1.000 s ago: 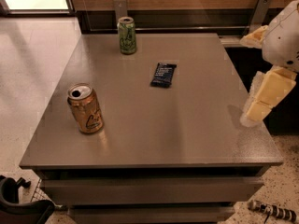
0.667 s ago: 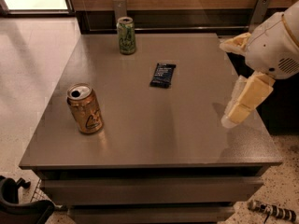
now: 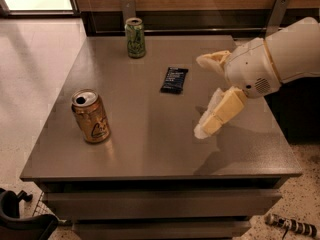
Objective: Knock orange can over
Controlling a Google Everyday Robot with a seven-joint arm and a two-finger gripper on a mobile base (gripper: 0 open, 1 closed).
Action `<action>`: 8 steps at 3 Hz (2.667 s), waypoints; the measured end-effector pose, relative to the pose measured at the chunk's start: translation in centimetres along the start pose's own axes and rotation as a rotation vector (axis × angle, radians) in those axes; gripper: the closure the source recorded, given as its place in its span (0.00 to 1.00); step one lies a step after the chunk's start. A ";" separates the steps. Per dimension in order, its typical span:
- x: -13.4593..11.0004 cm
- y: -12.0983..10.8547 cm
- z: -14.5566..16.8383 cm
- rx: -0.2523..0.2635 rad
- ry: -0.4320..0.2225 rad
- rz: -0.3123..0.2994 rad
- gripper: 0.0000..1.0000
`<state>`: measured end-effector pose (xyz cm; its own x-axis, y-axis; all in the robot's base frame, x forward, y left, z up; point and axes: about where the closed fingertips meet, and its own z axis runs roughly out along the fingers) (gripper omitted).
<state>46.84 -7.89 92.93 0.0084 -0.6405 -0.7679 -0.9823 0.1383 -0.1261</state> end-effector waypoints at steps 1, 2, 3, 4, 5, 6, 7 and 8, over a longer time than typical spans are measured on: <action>-0.8 0.1 3.1 0.002 -0.136 0.058 0.00; -2.2 -0.5 5.9 0.044 -0.250 0.108 0.00; -2.2 -0.4 5.9 0.041 -0.247 0.106 0.00; -3.4 0.0 7.4 0.038 -0.277 0.093 0.00; -5.1 0.4 9.7 0.050 -0.327 0.080 0.00; -6.9 0.8 12.0 0.057 -0.366 0.061 0.00; -8.0 1.1 14.5 0.048 -0.372 0.051 0.00; -8.6 2.1 17.2 0.024 -0.405 0.056 0.00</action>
Offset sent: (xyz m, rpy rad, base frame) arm 0.0268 0.0713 -0.0311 0.3718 0.0273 -0.1203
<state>47.97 10.90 88.48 0.0323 -0.2826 -0.9587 -0.9787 0.1854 -0.0876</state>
